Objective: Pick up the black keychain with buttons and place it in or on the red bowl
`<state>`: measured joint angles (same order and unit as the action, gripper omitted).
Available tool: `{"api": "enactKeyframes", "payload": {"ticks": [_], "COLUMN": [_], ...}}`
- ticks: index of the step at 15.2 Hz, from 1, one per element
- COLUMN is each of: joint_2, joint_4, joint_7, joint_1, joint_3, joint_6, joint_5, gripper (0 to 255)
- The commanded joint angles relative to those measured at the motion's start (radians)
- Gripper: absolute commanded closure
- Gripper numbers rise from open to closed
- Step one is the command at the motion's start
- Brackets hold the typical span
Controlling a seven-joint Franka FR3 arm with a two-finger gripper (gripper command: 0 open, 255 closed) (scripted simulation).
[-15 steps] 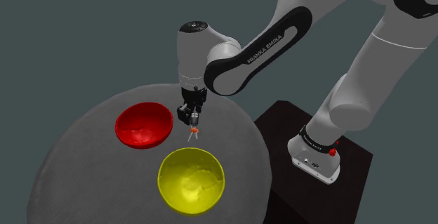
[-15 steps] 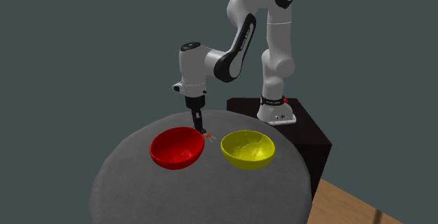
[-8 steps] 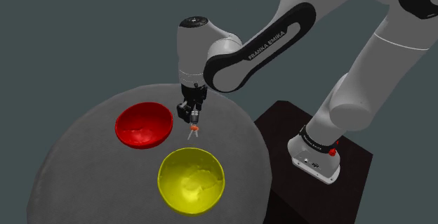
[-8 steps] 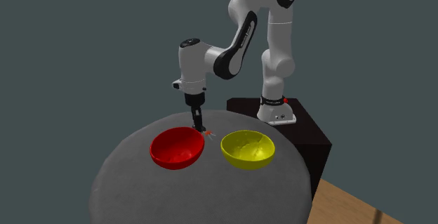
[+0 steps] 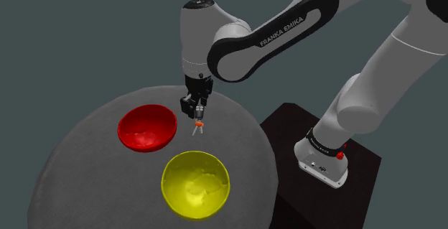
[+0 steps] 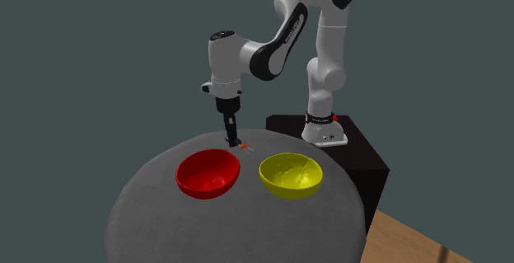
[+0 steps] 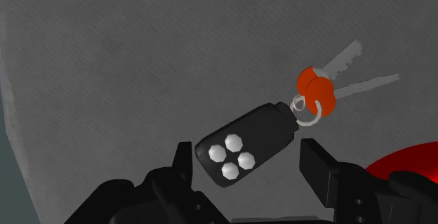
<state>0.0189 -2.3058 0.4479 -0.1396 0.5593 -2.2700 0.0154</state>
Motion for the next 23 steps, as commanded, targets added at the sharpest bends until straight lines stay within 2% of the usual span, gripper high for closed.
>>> {"api": "enactKeyframes", "payload": {"ticks": [1,18,23], "joint_2": [0.021,0.137,-0.077], "joint_4": [0.012,0.143,0.372], "joint_7": [-0.011,-0.058,0.075], "joint_1": [0.0,0.001,-0.021], "joint_3": [-0.001,-0.022,0.032], "joint_6": [0.031,0.263,0.308], "joint_5": [0.014,0.074,-0.047], "gripper": [255,255,255]}}
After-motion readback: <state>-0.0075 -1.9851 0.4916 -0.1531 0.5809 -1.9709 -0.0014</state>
